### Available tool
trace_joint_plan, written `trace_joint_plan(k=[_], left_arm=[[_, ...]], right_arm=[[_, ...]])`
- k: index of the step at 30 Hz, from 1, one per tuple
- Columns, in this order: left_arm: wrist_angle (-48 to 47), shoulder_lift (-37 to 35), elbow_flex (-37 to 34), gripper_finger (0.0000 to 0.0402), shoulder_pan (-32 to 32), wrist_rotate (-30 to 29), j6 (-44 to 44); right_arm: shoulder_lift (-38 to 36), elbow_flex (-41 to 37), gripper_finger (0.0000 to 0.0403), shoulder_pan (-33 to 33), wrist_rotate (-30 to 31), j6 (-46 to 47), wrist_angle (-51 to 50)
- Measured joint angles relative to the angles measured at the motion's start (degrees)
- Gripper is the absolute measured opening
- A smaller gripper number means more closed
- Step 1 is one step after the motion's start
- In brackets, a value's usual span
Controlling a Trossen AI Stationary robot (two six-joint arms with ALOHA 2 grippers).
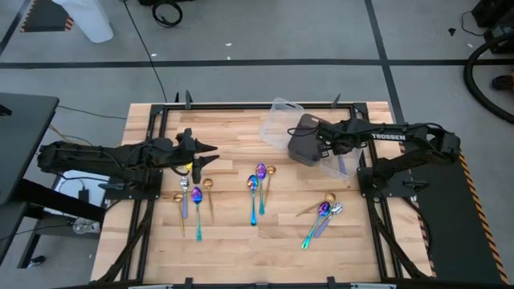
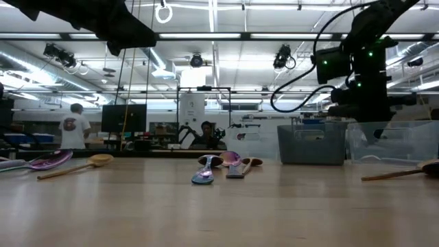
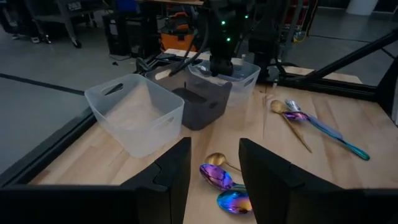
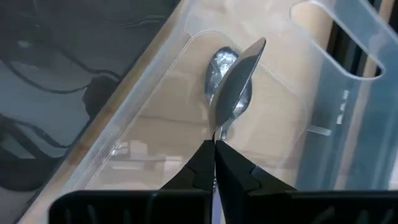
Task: Sort silverware by color (type)
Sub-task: Put the purple spoon into the right transparent bin, then put the blue spoon into the left transparent bin
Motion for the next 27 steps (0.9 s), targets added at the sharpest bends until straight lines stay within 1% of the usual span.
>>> trace_joint_plan(k=[3,9,12,19,21,25,27], left_arm=[[-0.55,0.02,0.00,0.0142,-0.37,0.28,-2.66],[-5.22,0.04,0.02,0.0142,-2.98,0.83,-7.63],[-8.82,0.04,0.04,0.0142,-4.55,0.75,-11.74],[-15.92,0.86,0.04,0.0142,-6.65,0.54,-26.06],[-18.83,0.99,0.02,0.0142,-7.02,0.53,-29.96],[-22.10,3.35,-0.02,0.0142,-8.61,0.48,-36.36],[-20.61,5.37,0.11,0.0142,-9.66,0.33,-38.79]], right_arm=[[0.00,-1.42,0.0042,-0.54,-0.08,-0.25,2.97],[-0.02,-2.13,0.0075,-1.00,-0.10,-2.32,7.07],[-0.02,-2.09,0.0082,-1.00,1.32,-4.56,9.11],[-0.03,1.91,0.0082,-0.49,2.66,-10.09,7.41],[-0.23,3.90,0.0082,0.64,4.93,-12.10,6.58],[-1.78,7.54,0.0082,3.91,15.01,-14.39,6.19],[-3.03,8.51,0.0082,6.00,19.38,-15.99,7.63]])
